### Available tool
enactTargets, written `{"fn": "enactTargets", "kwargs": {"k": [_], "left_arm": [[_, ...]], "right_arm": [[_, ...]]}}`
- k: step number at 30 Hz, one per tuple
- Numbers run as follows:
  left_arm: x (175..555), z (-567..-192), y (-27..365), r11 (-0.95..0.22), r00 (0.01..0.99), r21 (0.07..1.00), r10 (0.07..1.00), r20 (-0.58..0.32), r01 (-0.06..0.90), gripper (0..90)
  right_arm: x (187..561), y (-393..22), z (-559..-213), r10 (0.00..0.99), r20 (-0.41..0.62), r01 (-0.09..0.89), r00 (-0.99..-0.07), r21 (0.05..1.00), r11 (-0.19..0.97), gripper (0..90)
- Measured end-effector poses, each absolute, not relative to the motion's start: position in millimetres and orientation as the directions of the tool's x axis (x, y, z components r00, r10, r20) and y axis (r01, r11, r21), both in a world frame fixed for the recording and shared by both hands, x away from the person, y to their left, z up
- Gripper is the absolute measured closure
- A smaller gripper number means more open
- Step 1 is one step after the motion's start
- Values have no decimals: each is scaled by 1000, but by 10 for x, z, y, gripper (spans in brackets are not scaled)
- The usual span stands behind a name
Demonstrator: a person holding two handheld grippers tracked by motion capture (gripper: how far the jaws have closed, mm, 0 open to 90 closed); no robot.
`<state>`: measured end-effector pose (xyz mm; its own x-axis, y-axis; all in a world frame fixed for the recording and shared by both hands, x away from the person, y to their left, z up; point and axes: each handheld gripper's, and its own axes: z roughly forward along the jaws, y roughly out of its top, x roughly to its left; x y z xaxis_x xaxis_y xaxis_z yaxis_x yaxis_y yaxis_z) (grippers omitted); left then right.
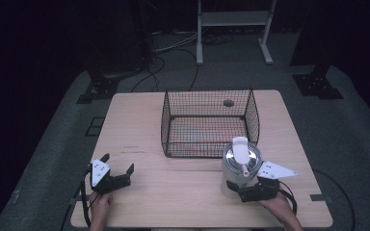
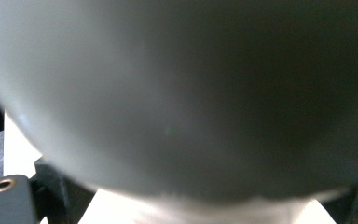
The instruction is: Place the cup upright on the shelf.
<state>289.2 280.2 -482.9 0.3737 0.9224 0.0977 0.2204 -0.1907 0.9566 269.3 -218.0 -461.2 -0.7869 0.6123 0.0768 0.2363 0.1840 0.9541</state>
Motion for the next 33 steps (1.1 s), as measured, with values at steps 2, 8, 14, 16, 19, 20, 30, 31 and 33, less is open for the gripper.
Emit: {"fn": "enactTargets", "kwargs": {"k": [2,8,14,16,19,20,30,31,33], "left_arm": [[2893,-4829,2802,-190,374,957,922,97,219,0],[2893,-4828,2806,-189,375,957,922,96,219,0],[2893,-4826,2813,-187,375,957,922,93,221,0],[2894,-4827,2814,-186,375,957,922,93,220,0],[2893,-4827,2813,-185,375,957,923,92,221,0],[2893,-4827,2813,-185,375,957,923,92,221,0],[2893,-4828,2815,-181,374,959,923,89,218,0],[2894,-4828,2815,-182,374,959,923,89,218,0],[2894,-4828,2814,-182,375,959,923,90,218,0]], "right_arm": [[2703,-2170,-4613,613,67,229,-787,955,189,71],[2696,-2164,-4610,615,55,217,-787,957,192,82],[2680,-2159,-4604,616,56,216,-785,958,188,89],[2681,-2162,-4601,616,52,215,-786,957,193,90],[2679,-2166,-4599,617,50,214,-785,957,194,91],[2679,-2166,-4599,617,50,214,-785,957,194,91],[2690,-2189,-4542,617,92,233,-781,961,151,93],[2703,-2195,-4502,614,95,228,-784,963,141,93],[2712,-2198,-4445,612,97,220,-785,967,129,93]]}}
